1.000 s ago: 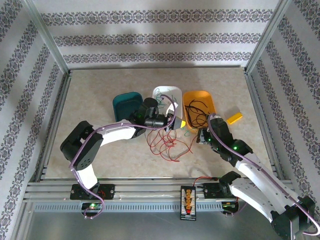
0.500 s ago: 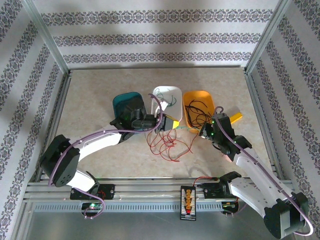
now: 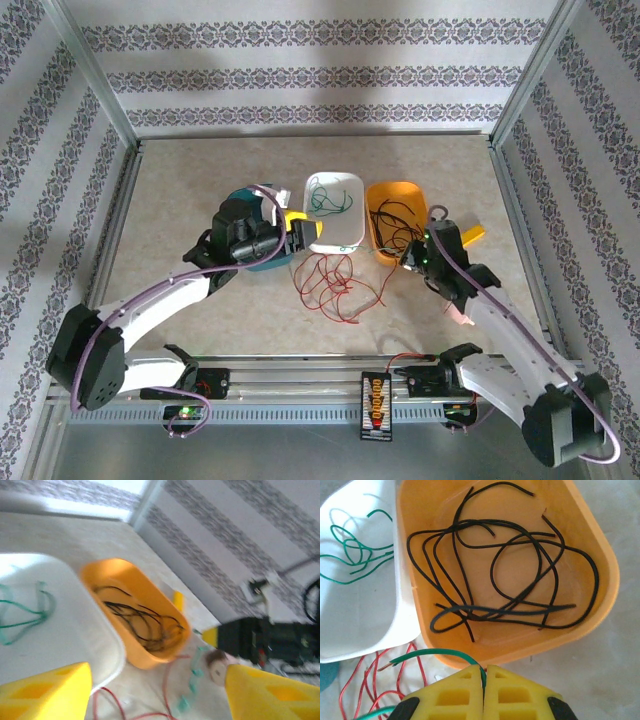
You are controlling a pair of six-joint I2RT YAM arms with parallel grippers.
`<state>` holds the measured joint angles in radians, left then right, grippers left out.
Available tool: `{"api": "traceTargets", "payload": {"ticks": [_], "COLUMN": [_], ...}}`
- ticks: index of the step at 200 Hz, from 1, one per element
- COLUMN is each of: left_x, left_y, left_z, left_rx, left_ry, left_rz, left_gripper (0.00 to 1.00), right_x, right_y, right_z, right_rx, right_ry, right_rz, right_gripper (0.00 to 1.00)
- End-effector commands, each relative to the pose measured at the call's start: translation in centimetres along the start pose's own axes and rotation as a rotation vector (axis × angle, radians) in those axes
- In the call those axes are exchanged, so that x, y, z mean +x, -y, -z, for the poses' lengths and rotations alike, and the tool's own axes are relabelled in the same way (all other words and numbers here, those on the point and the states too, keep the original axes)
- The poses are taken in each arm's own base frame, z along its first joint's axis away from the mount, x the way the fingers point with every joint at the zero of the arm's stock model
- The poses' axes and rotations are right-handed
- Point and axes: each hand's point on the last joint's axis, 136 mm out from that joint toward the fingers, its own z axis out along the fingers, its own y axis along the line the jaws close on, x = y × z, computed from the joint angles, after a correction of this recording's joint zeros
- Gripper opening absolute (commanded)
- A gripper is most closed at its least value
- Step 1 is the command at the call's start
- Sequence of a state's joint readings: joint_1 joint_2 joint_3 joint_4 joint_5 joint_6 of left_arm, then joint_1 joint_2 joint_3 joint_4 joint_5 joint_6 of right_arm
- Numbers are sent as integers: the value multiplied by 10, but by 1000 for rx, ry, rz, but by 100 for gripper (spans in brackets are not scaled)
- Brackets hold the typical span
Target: Untangle the cables
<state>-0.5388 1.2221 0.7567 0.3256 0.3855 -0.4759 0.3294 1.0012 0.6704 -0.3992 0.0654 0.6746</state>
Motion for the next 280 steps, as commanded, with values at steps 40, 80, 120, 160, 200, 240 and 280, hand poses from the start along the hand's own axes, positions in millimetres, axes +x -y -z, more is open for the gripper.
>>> {"api": "traceTargets", "payload": {"ticks": [40,80,120,160,200,240,280], "left_x": [-10,-1,-5,-10,-8,-6,11], "left_y": [-73,-77,-74,-71,-67,-66,-60], "left_z": [45,55,57,53,42,34,21], "left_rx": [-474,-506,-504,-501,-464,-446,-383], "left_ry": [55,36,32,7,-22,-37,-110], "left_rz": [-83,-65,-78,-109,-105,-94,-94], "left_gripper": [76,76,77,77,77,77,77], "right_x": [-51,-77,-96,-107,-103,-117,-125], "right_y": [-52,-86,-108,-123,-142,-159,-158], "right_z": [-37,-70,-103,-130,-151,-139,-101], "right_rx": [111,198,308,375,317,214,93], "right_ry": [2,1,24,33,7,45,57], "right_rz": [288,519,725,876,927,877,688], "right_gripper": [0,0,0,0,36,47,47]}}
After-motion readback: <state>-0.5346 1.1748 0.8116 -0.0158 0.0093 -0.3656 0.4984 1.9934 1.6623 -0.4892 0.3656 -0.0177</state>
